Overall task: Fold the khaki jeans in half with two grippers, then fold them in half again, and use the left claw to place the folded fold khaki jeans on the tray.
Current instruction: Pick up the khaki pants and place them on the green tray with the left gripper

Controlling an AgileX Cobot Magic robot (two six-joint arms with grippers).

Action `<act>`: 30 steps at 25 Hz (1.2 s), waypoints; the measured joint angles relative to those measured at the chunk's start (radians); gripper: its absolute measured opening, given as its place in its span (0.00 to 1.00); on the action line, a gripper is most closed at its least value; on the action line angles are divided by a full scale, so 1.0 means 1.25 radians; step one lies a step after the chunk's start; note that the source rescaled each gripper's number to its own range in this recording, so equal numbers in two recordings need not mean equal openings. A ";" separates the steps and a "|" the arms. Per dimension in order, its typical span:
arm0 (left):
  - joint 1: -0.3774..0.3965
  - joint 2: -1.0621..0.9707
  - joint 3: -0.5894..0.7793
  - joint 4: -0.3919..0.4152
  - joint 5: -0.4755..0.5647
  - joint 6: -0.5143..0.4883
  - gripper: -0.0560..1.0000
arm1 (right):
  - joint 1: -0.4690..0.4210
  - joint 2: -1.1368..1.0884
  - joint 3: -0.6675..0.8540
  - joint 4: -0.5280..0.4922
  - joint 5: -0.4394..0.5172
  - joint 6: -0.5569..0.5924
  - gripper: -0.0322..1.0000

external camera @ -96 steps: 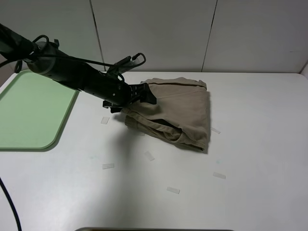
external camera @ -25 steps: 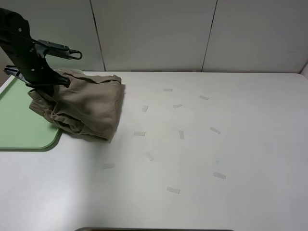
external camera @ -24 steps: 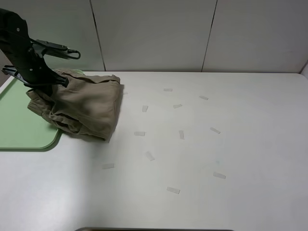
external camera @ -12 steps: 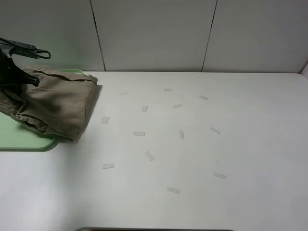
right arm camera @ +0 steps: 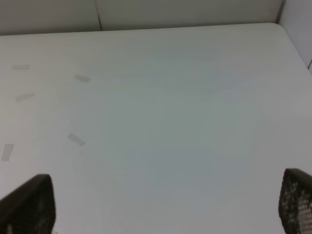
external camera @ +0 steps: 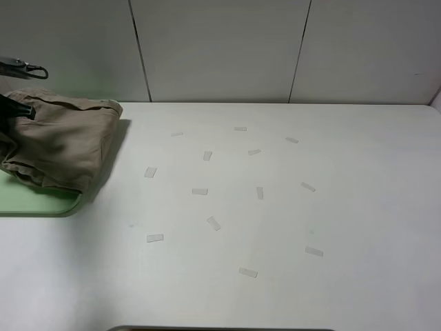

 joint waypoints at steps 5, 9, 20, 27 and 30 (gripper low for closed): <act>0.002 0.000 0.000 0.004 -0.009 -0.011 0.06 | 0.000 0.000 0.000 0.000 0.000 0.000 1.00; 0.010 0.000 0.000 0.004 -0.009 -0.013 0.06 | 0.000 0.000 0.000 0.000 0.000 0.000 1.00; 0.027 0.000 0.000 0.004 -0.044 -0.002 0.06 | 0.000 0.000 0.000 0.000 0.000 0.000 1.00; 0.027 0.021 0.000 0.010 -0.070 0.084 0.05 | 0.000 0.000 0.000 0.000 0.000 0.000 1.00; 0.029 0.040 0.000 0.010 -0.071 0.092 0.05 | 0.000 0.000 0.000 0.000 0.000 0.000 1.00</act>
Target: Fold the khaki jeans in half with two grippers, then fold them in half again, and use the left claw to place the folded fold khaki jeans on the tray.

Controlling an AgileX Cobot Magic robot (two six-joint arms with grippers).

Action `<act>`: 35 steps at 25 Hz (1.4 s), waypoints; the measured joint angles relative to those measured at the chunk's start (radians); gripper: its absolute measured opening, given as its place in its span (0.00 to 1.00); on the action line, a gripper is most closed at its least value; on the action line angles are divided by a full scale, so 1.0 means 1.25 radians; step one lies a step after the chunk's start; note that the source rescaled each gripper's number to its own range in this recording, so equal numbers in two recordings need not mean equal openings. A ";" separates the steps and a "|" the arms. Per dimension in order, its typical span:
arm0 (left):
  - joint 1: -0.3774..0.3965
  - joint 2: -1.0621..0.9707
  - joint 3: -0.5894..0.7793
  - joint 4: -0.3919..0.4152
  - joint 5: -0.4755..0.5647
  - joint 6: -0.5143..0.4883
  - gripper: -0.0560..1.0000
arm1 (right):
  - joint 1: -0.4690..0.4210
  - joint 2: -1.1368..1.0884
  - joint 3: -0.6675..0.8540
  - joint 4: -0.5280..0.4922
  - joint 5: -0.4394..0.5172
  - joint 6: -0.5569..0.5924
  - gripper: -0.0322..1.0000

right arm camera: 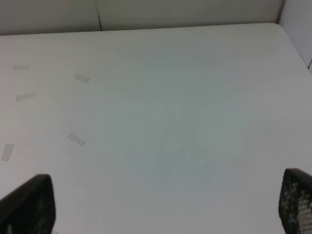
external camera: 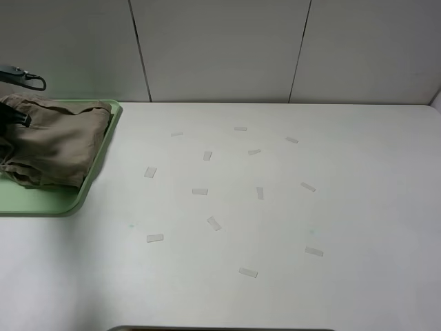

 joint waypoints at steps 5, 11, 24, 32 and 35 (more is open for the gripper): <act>0.001 0.002 0.000 -0.008 -0.002 -0.004 0.05 | 0.000 0.000 0.000 0.000 0.000 0.000 1.00; 0.001 -0.004 0.000 -0.010 -0.002 -0.018 0.27 | 0.000 0.000 0.000 0.000 0.000 0.001 1.00; -0.008 -0.159 0.000 -0.016 0.025 -0.110 0.98 | 0.000 0.000 0.000 0.000 0.000 0.001 1.00; -0.034 -0.334 0.010 -0.140 0.070 -0.051 0.98 | 0.000 0.000 0.000 0.000 0.000 0.001 1.00; -0.036 -0.430 0.059 -0.219 0.062 0.026 0.98 | 0.000 0.000 0.000 0.000 0.000 0.001 1.00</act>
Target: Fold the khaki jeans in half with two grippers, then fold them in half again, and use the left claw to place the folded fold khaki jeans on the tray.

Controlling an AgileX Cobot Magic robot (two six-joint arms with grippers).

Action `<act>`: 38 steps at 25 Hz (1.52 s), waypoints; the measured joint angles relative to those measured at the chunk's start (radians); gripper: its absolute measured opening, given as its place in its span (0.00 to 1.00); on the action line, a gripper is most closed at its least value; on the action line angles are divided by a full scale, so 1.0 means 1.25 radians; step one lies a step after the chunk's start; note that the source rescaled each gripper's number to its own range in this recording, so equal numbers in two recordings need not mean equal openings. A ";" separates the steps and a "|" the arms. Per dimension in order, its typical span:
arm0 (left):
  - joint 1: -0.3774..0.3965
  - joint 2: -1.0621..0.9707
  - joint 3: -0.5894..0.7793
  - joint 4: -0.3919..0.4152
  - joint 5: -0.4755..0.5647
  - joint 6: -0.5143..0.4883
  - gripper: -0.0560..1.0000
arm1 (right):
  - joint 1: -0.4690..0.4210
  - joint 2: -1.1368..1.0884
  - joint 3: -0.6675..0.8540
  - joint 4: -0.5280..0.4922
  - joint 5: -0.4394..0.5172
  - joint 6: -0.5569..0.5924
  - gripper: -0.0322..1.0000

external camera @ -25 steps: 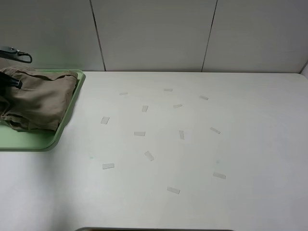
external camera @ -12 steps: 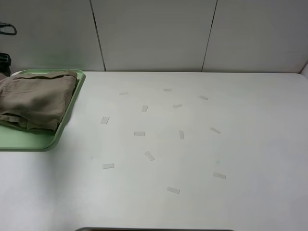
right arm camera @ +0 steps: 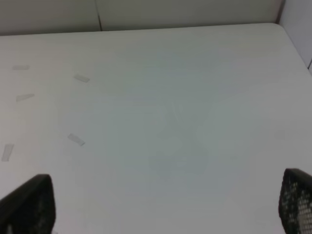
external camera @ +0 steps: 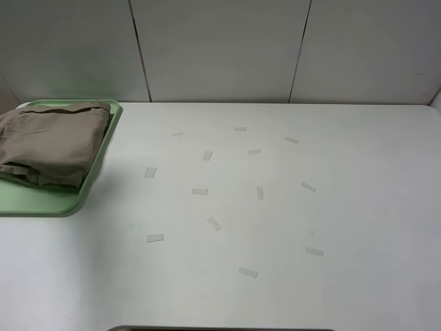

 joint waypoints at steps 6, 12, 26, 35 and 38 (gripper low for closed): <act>0.000 -0.236 0.140 -0.188 -0.025 0.163 0.98 | 0.000 0.000 0.000 0.000 0.000 0.000 1.00; 0.000 -0.487 0.282 -0.283 0.028 0.207 0.98 | 0.000 0.000 0.000 0.000 0.000 0.000 1.00; -0.004 -0.973 0.481 -0.218 0.376 0.159 0.99 | 0.000 0.000 0.000 0.000 0.000 0.000 1.00; -0.056 -1.025 0.583 -0.213 0.355 0.114 0.99 | 0.000 0.000 0.000 0.000 0.000 0.000 1.00; -0.056 -1.026 0.584 -0.213 0.349 0.091 0.99 | 0.000 0.000 0.000 0.000 0.000 0.000 1.00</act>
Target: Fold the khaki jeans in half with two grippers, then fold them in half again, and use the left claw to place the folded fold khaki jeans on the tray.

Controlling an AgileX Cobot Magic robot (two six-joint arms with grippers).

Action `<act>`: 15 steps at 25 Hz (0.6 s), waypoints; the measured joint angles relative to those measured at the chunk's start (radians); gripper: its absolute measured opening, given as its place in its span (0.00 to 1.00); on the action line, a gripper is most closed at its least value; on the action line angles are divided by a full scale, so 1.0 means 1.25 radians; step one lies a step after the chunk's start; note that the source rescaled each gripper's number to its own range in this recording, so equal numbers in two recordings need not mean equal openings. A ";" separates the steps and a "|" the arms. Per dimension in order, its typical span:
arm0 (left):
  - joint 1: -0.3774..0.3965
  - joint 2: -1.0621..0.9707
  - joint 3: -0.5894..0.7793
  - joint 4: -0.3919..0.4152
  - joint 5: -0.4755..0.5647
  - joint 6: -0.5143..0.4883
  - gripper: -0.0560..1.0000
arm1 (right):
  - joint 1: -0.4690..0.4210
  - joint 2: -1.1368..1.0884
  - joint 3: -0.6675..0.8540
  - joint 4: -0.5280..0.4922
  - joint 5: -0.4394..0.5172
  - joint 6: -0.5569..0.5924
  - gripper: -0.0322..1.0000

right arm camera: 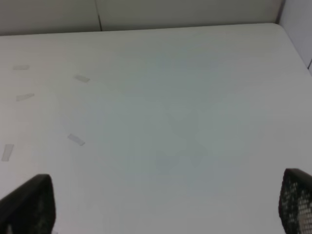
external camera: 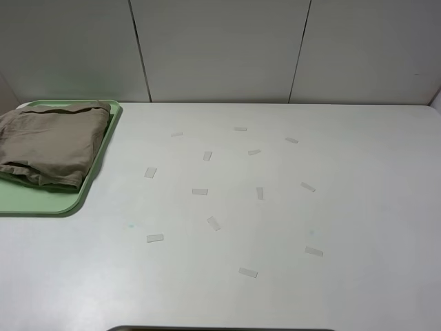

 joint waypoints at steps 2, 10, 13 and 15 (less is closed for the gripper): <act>0.000 0.000 0.000 -0.001 0.008 -0.014 0.99 | 0.000 0.000 0.000 0.000 0.000 0.000 1.00; 0.000 -0.006 -0.011 0.023 0.117 -0.036 0.99 | 0.000 0.000 0.000 0.000 0.000 0.000 1.00; 0.000 -0.043 -0.001 0.072 0.138 -0.039 0.99 | 0.000 0.000 0.000 0.000 0.000 0.000 1.00; 0.000 -0.076 0.000 0.087 0.141 -0.043 0.99 | 0.000 0.000 0.000 0.000 0.000 0.000 1.00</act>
